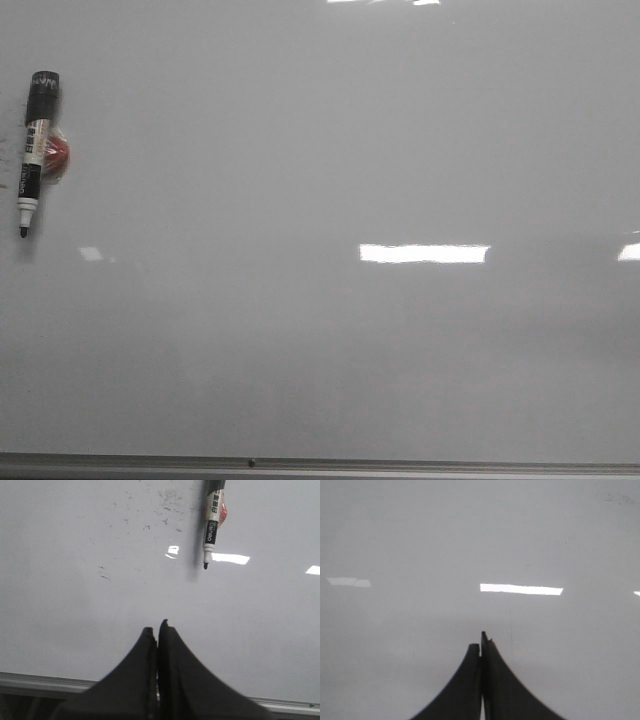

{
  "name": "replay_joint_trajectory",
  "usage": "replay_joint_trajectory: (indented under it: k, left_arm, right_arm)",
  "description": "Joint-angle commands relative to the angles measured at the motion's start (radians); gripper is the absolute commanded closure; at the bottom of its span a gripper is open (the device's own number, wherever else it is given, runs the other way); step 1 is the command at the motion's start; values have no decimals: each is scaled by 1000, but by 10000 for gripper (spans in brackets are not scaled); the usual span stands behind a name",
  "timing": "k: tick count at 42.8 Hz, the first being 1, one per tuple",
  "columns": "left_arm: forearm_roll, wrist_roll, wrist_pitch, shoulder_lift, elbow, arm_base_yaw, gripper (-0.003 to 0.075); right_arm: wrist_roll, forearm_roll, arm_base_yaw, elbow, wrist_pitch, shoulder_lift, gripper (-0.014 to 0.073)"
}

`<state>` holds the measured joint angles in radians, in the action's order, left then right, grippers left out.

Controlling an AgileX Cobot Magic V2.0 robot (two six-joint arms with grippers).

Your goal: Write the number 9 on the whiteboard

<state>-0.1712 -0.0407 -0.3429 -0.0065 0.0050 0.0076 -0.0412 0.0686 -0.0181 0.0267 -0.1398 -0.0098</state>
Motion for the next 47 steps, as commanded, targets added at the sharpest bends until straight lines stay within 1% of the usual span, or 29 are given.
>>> replay_joint_trajectory:
  k: [1, 39, 47]
  left_arm:
    - [-13, 9, 43, -17, 1, 1, 739]
    - [-13, 9, 43, -17, 1, 1, 739]
    - [10, -4, 128, -17, 3, 1, 739]
  right_arm:
    - [1, -8, 6, -3, 88, -19, 700]
    - [1, -8, 6, -3, 88, -19, 700]
    - [1, -8, 6, -3, 88, -19, 700]
